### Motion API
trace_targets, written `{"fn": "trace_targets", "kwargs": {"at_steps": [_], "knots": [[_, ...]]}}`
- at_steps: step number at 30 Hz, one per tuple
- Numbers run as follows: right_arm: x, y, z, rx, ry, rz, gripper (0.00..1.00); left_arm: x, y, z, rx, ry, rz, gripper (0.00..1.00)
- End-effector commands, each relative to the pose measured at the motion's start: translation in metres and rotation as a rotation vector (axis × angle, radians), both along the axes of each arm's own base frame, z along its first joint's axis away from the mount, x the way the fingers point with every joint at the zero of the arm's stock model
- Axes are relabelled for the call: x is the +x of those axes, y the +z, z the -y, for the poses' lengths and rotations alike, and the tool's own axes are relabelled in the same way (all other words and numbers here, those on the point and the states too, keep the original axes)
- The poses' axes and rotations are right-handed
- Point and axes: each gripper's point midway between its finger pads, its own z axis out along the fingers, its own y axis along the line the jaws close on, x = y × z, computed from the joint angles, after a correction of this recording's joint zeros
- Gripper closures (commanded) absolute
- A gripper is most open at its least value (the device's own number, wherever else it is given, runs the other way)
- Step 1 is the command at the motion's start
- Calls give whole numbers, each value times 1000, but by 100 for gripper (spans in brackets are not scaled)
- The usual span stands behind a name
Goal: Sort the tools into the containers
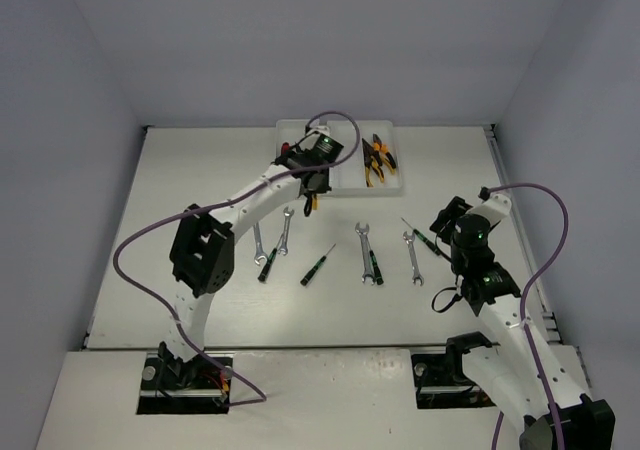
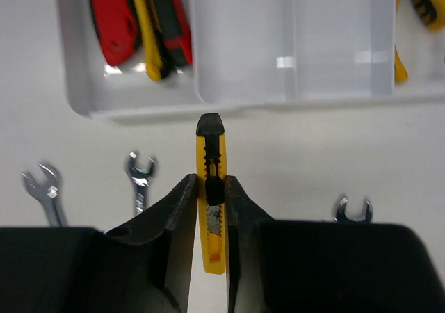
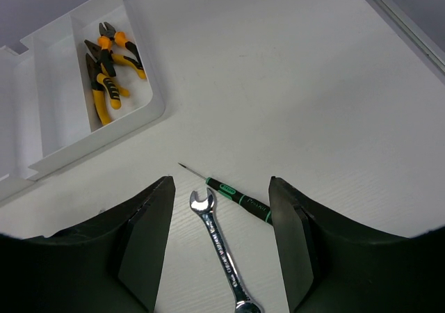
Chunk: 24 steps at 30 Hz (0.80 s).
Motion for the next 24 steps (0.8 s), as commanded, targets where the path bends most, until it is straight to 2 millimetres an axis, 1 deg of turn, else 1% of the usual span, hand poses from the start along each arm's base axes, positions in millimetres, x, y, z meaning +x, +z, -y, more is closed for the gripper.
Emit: {"fn": "trace_targets", "kwargs": {"at_steps": [1,3,4,6,8,9,12,16,19,20,22,24], "knots": [[12,14,-3,20,2,55,46,60,54,-52,-8,-26,115,91],[14,11,-6,18,17,40,46,81,63,-61,-26,-38,139,89],[15,9,-7,18,23,33,46,91,52,-67,-25,-40,121,86],[17,6,-8,14,31,24,45,106,46,-72,-13,-56,124,84],[18,3,-10,13,42,13,45,119,43,-75,-5,-67,133,82],[18,3,-10,13,42,13,45,123,41,-74,-3,-70,137,82],[22,-1,-16,14,71,5,45,133,34,-71,-32,-89,130,77],[26,-6,-22,13,105,-12,44,138,29,-67,-33,-105,132,70],[29,-11,-30,16,155,-25,44,138,30,-70,-25,-98,136,61],[30,-13,-33,19,170,-32,43,137,29,-71,-24,-99,133,61],[33,-19,-37,13,189,-54,43,133,47,-73,-35,-98,156,57],[37,-19,-38,6,198,-66,43,125,66,-75,-48,-99,180,54]]}}
